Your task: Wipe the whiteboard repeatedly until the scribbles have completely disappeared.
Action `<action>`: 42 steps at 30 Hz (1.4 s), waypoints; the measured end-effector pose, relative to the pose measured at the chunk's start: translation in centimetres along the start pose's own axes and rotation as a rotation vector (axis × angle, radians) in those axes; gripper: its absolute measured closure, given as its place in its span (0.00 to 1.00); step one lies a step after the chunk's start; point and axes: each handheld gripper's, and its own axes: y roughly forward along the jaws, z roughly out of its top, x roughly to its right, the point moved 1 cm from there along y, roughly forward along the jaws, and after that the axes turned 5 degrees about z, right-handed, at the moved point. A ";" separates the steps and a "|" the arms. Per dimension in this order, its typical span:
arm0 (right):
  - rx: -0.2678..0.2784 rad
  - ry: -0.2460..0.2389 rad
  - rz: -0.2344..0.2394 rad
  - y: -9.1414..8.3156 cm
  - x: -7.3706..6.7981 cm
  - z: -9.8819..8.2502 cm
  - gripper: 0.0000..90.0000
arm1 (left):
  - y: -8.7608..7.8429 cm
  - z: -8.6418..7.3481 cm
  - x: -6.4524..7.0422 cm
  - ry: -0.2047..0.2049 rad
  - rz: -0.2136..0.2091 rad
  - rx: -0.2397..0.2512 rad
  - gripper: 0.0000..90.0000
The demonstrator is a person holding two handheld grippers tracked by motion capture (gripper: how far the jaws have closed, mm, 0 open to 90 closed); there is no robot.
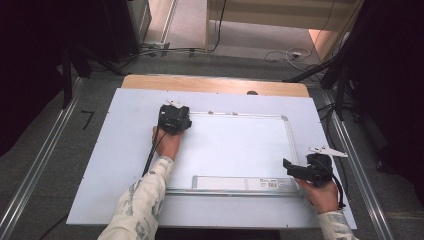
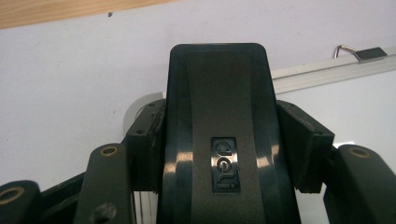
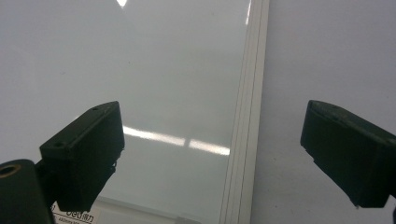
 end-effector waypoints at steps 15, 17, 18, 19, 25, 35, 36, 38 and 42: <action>-0.002 -0.003 0.003 0.1 -0.2 0.1 0.05 | -1.5 -0.6 6.0 0.116 -0.135 0.005 0.46; -0.002 -0.002 0.003 0.1 -0.1 0.1 0.05 | -2.1 -1.0 6.4 0.136 -0.154 0.006 0.46; -0.002 -0.002 0.002 0.1 -0.1 0.1 0.05 | -2.4 -1.3 6.5 0.145 -0.162 0.009 0.46; -0.002 -0.002 0.002 0.1 -0.1 0.1 0.06 | -2.7 -1.5 6.5 0.152 -0.170 0.006 0.46; -0.004 -0.004 0.000 0.2 -0.2 0.0 0.05 | -3.9 -2.8 5.2 0.156 -0.178 0.011 0.46; -0.009 -0.006 -0.002 0.2 -0.2 0.0 0.06 | -2.5 -2.2 -0.3 0.032 -0.063 -0.014 0.46; -0.010 -0.005 -0.002 0.3 -0.2 0.0 0.06 | -2.2 -2.1 -0.4 0.020 -0.052 -0.014 0.46; -0.009 -0.004 0.000 0.3 -0.2 0.0 0.06 | -1.8 -1.7 -0.5 0.013 -0.034 -0.018 0.46; -0.010 -0.007 0.001 0.3 -0.2 0.0 0.06 | -1.3 -1.1 0.0 0.009 -0.009 -0.022 0.46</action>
